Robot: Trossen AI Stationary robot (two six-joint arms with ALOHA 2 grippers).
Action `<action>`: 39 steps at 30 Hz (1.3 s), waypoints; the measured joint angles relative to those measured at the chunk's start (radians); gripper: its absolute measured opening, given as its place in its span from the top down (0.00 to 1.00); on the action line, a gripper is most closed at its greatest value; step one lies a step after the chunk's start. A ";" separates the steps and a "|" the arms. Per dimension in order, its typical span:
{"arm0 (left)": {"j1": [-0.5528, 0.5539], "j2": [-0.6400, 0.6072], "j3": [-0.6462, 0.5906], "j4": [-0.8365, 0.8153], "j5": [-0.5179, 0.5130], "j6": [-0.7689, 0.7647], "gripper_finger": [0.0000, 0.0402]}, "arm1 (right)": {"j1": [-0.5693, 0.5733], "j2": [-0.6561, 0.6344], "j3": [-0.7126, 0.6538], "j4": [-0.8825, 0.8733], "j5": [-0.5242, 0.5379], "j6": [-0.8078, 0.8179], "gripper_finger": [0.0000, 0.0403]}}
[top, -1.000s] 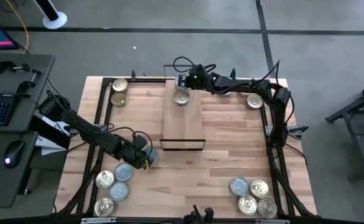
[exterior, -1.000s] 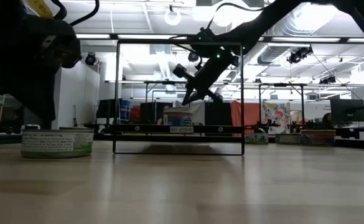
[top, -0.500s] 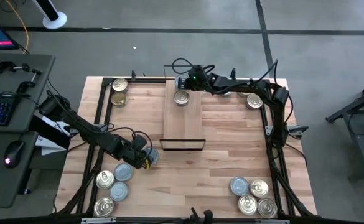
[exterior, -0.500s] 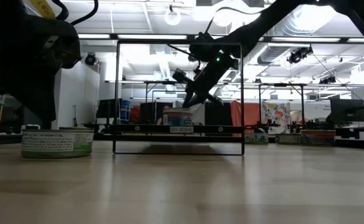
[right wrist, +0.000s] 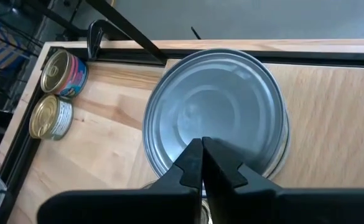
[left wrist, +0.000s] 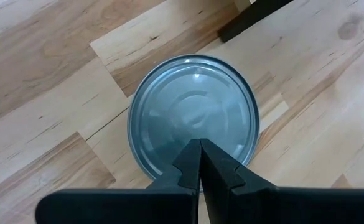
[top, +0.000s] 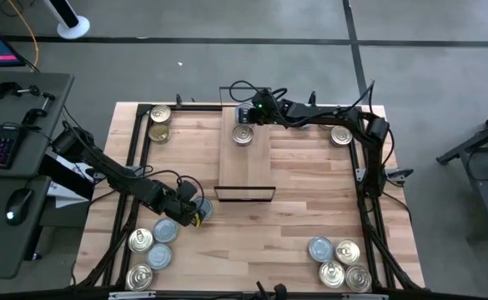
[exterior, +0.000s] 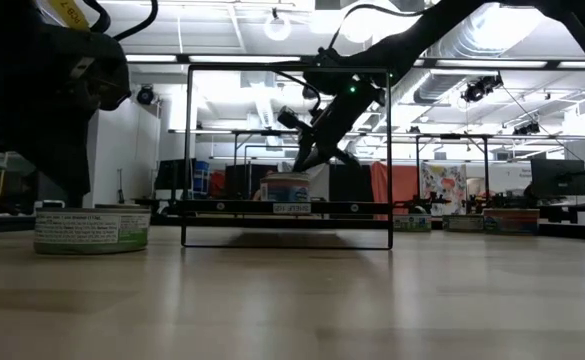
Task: Stack canned seafood by type on shelf
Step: Adjust the green tuna can, then move the green tuna can to the bottom middle of the table
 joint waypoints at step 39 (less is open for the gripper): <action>-0.054 0.058 0.000 0.002 -0.190 0.593 1.00 | 0.643 -0.607 -0.003 -0.841 0.362 0.225 1.00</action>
